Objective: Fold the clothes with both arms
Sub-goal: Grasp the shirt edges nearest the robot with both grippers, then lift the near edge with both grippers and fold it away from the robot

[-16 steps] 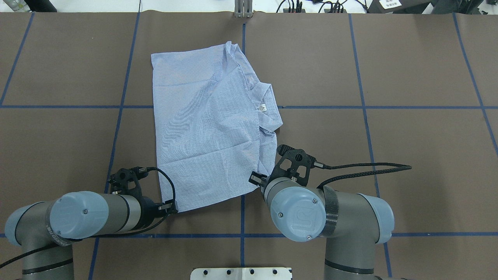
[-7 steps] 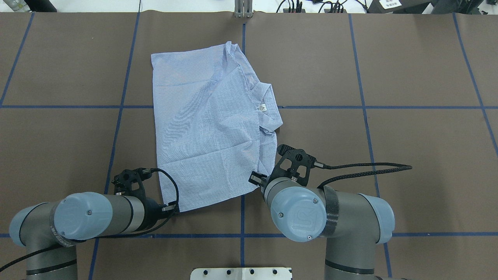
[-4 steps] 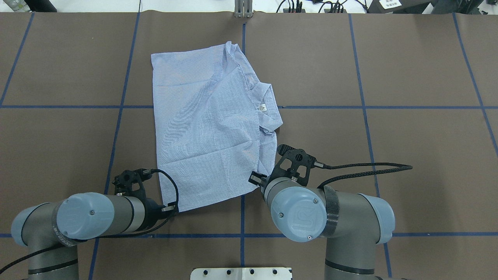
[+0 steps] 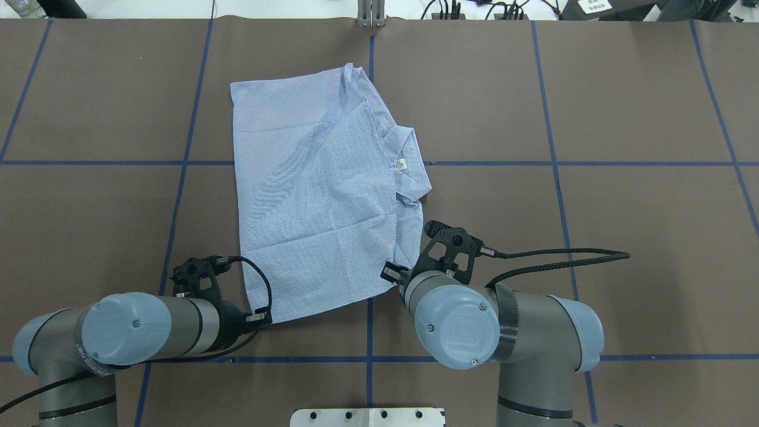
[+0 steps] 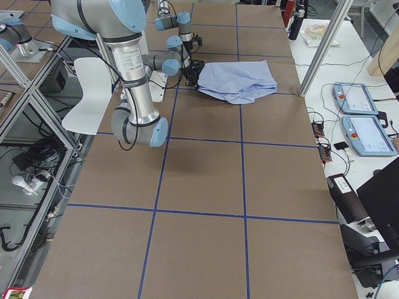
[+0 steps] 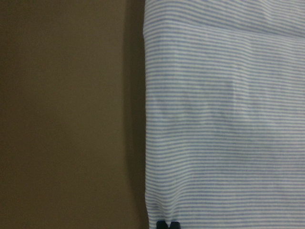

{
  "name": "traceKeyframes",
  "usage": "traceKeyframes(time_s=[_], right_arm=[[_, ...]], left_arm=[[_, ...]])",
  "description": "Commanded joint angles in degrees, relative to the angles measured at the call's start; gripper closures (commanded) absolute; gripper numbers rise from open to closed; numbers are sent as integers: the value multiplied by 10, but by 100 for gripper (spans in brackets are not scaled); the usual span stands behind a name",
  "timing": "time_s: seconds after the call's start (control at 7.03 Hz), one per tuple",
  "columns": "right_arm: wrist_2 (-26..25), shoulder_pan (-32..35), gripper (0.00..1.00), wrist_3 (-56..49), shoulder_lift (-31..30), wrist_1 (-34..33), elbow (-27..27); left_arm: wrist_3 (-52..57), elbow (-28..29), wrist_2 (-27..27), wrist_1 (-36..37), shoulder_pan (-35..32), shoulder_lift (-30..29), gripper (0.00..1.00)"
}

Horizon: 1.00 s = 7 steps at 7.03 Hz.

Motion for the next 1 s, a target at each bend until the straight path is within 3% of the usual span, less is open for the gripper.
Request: traceKeyframes(time_s=[0.0,0.57,0.85], right_arm=[[1,-7,100,1,-43,-15,70],[-19,-95,100,42,-50,-207,262],[-18,-88,100,39,-44,-242,271]], left_arm=[[2,-68,-13,17,-4,1,100],[-24,-228,-53,134,9,-1,100],[-22,-248,-62,207,13,-27,100]])
